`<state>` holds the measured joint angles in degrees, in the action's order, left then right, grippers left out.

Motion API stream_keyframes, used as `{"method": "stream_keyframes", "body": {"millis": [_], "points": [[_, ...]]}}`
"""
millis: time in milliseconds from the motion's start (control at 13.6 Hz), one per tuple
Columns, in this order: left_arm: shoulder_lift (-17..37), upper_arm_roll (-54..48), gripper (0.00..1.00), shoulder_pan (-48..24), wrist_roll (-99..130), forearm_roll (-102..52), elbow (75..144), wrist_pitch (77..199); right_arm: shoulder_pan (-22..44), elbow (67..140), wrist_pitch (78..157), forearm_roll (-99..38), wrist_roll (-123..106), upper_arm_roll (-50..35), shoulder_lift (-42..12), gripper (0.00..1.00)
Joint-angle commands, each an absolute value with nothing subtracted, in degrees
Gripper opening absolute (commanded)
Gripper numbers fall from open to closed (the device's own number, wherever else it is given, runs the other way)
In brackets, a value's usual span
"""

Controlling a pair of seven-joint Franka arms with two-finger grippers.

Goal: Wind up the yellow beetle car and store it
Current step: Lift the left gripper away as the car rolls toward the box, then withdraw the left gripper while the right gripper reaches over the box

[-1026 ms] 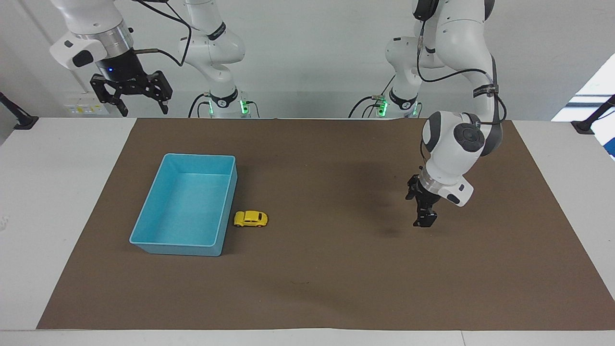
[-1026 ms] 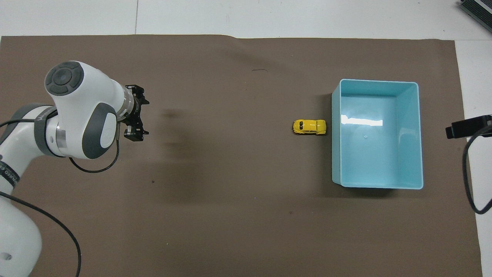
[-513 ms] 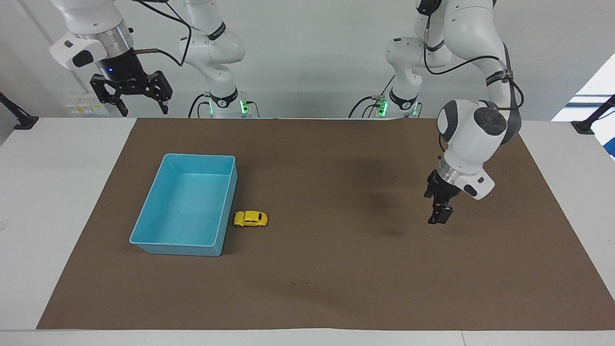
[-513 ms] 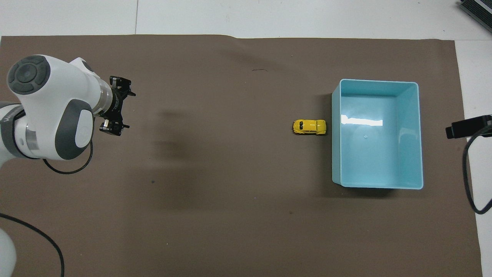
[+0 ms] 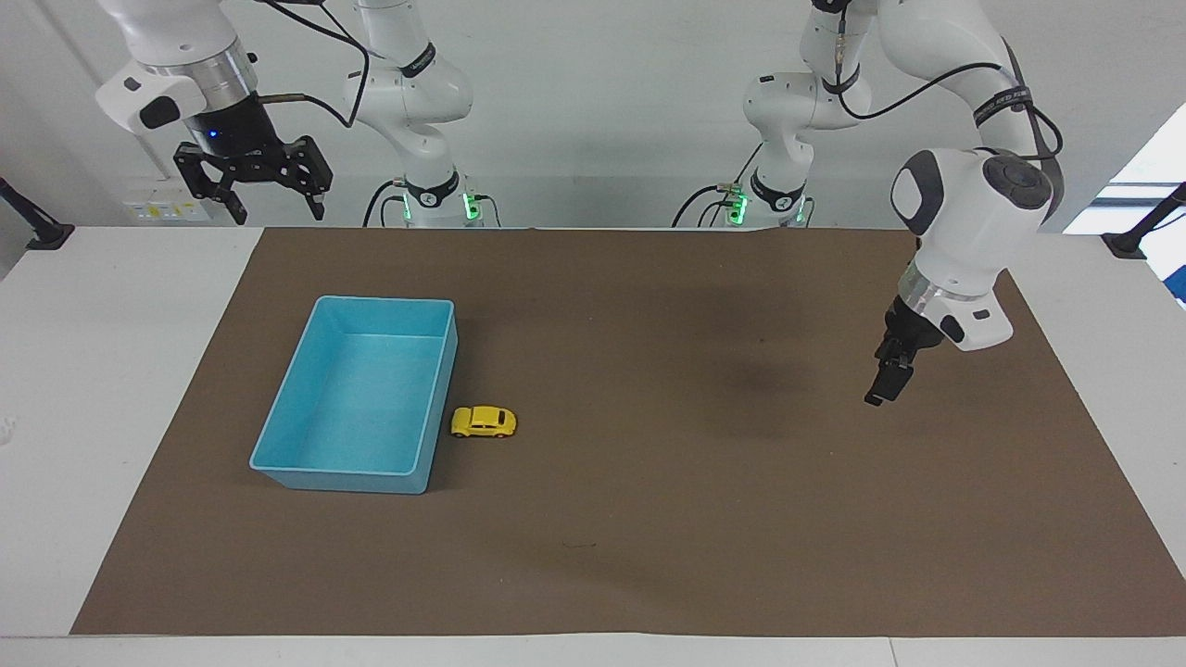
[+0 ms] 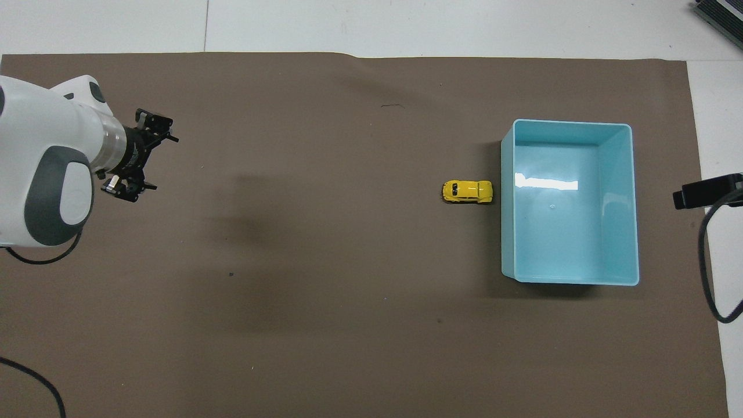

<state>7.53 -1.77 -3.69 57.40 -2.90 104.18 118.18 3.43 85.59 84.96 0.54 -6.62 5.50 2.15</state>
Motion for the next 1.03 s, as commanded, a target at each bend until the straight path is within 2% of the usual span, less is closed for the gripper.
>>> {"method": "stream_keyframes", "body": {"millis": [0,293,513,953], "points": [[5.4,-2.3,1.0,-3.2,50.0,-1.9,104.9,116.2,3.3,86.0,84.8,-2.2,-7.6,5.0,3.2,1.0],[2.7,-2.2,1.0,-3.1,32.1,-1.9,104.7,111.8,4.1,86.4,89.4,-2.5,-15.2,3.3,3.1,1.0],[2.3,-2.2,1.0,-3.1,17.2,-1.9,103.3,107.7,4.2,86.6,89.7,-2.6,-24.2,2.3,3.0,1.0],[-0.3,-2.4,1.0,-3.3,9.2,-0.9,99.7,102.0,4.7,86.7,94.0,-2.7,-51.5,1.5,0.3,1.0]]}}
